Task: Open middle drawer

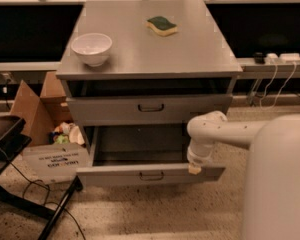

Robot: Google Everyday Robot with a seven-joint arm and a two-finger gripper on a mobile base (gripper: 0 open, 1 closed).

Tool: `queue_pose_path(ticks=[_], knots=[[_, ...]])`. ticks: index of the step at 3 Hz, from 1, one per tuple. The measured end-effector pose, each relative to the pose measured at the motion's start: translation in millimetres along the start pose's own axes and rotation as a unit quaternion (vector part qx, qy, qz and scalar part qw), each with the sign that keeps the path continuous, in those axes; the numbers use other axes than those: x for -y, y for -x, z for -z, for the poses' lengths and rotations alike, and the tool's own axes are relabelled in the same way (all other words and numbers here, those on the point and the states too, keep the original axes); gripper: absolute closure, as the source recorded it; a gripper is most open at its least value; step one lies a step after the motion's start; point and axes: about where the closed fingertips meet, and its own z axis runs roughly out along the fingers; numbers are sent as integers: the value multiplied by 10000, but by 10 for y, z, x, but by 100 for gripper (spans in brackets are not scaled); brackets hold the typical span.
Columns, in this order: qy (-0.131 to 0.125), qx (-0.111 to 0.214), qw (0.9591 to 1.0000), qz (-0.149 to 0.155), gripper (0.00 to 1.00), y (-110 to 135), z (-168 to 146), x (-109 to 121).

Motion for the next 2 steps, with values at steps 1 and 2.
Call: queue_pose_path(ticks=[1, 2], knots=[[-218, 107, 9997, -63, 100, -24, 97, 11], [-173, 50, 9996, -201, 100, -129, 101, -102]])
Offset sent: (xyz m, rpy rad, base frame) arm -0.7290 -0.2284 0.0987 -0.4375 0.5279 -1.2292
